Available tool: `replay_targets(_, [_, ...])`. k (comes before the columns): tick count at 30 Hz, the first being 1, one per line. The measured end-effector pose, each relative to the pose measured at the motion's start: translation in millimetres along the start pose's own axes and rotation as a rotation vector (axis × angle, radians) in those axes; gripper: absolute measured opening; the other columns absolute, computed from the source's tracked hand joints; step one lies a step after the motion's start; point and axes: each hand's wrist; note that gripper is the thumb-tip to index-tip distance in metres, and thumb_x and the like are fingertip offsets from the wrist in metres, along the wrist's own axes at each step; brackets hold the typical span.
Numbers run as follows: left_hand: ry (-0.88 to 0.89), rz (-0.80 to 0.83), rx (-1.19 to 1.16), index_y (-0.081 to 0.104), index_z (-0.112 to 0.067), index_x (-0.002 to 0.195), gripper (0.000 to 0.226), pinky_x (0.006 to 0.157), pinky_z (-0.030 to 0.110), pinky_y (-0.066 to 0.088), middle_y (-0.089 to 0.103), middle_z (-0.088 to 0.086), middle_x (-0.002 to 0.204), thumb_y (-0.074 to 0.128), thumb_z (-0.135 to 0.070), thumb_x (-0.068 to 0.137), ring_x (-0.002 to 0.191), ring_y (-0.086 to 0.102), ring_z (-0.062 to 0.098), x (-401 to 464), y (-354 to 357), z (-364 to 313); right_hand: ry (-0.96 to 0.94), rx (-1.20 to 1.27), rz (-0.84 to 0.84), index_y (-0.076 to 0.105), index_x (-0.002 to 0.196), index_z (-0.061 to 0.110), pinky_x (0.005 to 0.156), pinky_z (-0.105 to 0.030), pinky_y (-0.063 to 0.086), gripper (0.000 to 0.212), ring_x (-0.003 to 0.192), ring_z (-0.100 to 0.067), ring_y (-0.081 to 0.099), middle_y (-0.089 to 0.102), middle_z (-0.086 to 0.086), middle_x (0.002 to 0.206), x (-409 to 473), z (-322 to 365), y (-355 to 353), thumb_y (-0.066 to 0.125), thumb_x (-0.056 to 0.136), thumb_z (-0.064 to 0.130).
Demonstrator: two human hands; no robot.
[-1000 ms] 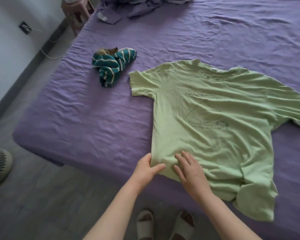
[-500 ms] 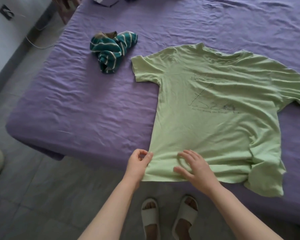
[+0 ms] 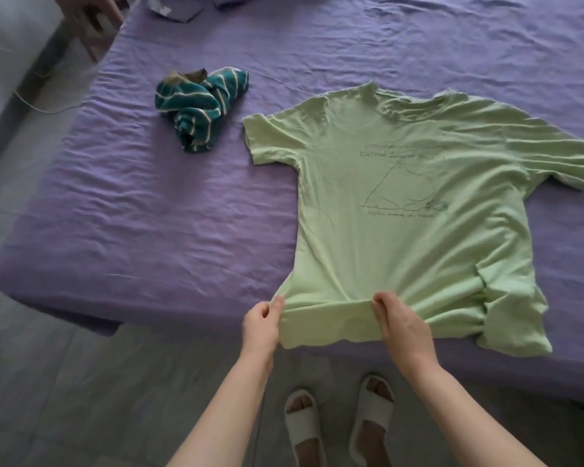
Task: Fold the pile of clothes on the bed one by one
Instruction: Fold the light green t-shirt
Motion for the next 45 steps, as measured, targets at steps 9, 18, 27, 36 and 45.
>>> replay_targets(9, [0.022,0.027,0.072,0.057,-0.003,0.106,0.03,0.079,0.037,0.05,0.065,0.012,0.103,0.055,-0.03,0.094,0.094,0.062,0.026,9.9,29.1,-11.7,0.102,-0.036,-0.069,0.062,0.11,-0.001,0.099,-0.045,0.04,0.026,0.113,-0.036,0.052,0.06,-0.019,0.116,0.4,-55.5,-19.9,0.063,0.084,0.001])
replay_targets(18, [-0.149,0.259,0.04,0.067,-0.005,0.102,0.026,0.057,0.028,0.053,0.074,0.008,0.087,0.074,-0.011,0.078,0.074,0.07,0.02,-16.0,36.0,4.1,0.622,-0.142,-0.016,0.015,0.149,0.009,0.107,-0.047,0.027,0.081,0.136,-0.038,0.027,0.023,-0.024,0.151,-16.8,-140.2,-71.8,0.06,0.088,0.038])
replay_targets(27, [0.03,0.012,-0.241,0.057,-0.013,0.114,0.019,0.072,0.028,0.053,0.065,0.005,0.106,0.056,-0.012,0.094,0.089,0.062,0.016,-44.1,73.7,-19.4,0.664,0.512,-0.218,0.048,0.102,0.012,0.074,-0.036,0.035,0.012,0.093,-0.03,0.051,0.056,-0.011,0.096,-12.2,-146.1,-94.4,0.047,0.093,0.02])
replay_targets(36, [-0.111,-0.195,0.101,0.06,-0.005,0.108,0.026,0.053,0.025,0.052,0.062,0.015,0.098,0.067,-0.013,0.084,0.081,0.06,0.028,-48.3,48.8,-41.2,0.883,1.264,-0.512,0.05,0.093,0.013,0.044,-0.026,0.054,0.012,0.041,-0.004,0.053,0.055,-0.005,0.076,-28.5,-147.2,-108.2,0.059,0.092,0.021])
replay_targets(45, [0.705,0.327,0.823,0.067,-0.009,0.109,0.024,0.097,0.031,0.037,0.065,0.009,0.111,0.062,-0.009,0.086,0.111,0.055,0.025,-84.4,179.3,-15.4,0.656,0.563,-0.265,0.062,0.101,0.006,0.076,-0.027,0.044,0.017,0.084,-0.022,0.057,0.064,-0.014,0.099,-33.0,-166.8,-85.3,0.065,0.086,0.013])
Point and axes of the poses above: each hand's wrist, its own x-axis towards the middle knuckle, its own y-axis out of the palm, z = x × y
